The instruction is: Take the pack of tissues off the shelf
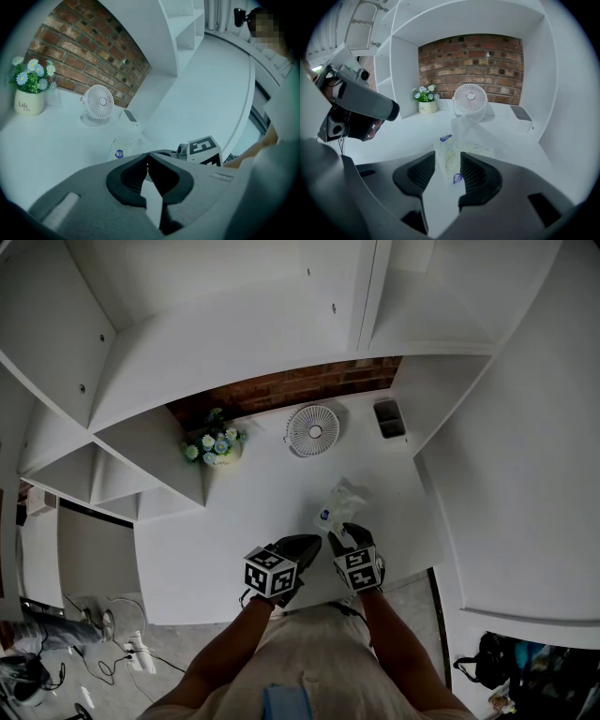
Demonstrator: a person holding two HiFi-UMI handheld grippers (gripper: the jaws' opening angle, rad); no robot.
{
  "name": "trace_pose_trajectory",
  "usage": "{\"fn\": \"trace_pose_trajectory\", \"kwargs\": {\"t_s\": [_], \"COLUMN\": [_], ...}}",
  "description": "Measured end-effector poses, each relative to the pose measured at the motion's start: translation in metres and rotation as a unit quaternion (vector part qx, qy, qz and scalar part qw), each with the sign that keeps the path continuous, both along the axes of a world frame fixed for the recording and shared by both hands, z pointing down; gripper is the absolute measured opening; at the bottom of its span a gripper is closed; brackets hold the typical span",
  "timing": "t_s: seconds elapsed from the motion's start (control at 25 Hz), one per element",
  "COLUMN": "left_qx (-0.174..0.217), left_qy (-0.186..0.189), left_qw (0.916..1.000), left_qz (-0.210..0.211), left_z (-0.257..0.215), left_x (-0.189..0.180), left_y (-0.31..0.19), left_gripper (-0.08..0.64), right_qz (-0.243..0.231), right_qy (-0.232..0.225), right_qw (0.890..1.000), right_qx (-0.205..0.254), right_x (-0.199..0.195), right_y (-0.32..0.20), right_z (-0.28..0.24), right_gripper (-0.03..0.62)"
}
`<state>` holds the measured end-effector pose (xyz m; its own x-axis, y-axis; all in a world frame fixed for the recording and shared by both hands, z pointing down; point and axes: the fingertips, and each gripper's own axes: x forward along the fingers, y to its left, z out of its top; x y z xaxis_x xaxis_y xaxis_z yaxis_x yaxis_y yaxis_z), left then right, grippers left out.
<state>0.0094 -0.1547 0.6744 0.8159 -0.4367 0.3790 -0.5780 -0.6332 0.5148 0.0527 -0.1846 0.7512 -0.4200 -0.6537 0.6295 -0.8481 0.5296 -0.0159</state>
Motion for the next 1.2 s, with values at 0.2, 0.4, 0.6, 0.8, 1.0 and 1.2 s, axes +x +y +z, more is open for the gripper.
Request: {"fn": "trace_pose_trajectory", "kwargs": {"t_s": [0.2, 0.4, 0.6, 0.8, 1.0, 1.2], "left_qx": [0.001, 0.002, 0.006, 0.007, 0.008, 0.010], "left_qy": [0.002, 0.006, 0.009, 0.012, 0.017, 0.019], "left_qw": [1.0000, 1.0000, 0.9999, 0.9999, 0.9998, 0.9998], "left_qz": [0.000, 0.001, 0.003, 0.002, 0.002, 0.002], "left_z": [-0.002, -0.004, -0.006, -0.007, -0.010, -0.013], "left_x": [0.001, 0.002, 0.002, 0.001, 0.000, -0.001], "left_y": [-0.001, -0.001, 0.000, 0.000, 0.001, 0.002], "left_gripper": [0.014, 0.014, 0.014, 0.014, 0.014, 0.014], "right_qz": [0.002, 0.004, 0.008, 0.013, 0.022, 0.025], "right_qy": [-0.008, -0.010, -0.012, -0.020, -0.023, -0.025], "right_qw": [1.000, 1.000, 1.000, 0.999, 0.999, 0.998], "right_qx": [0.016, 0.021, 0.021, 0.030, 0.043, 0.052], "right_x": [0.000, -0.001, 0.001, 0.001, 0.004, 0.005], "right_y": [-0.003, 0.000, 0.007, 0.008, 0.009, 0.012], "right_z": [-0.008, -0.019, -0.026, -0.037, -0.050, -0.058], "right_gripper": [0.186, 0.186, 0.186, 0.184, 0.143, 0.106]}}
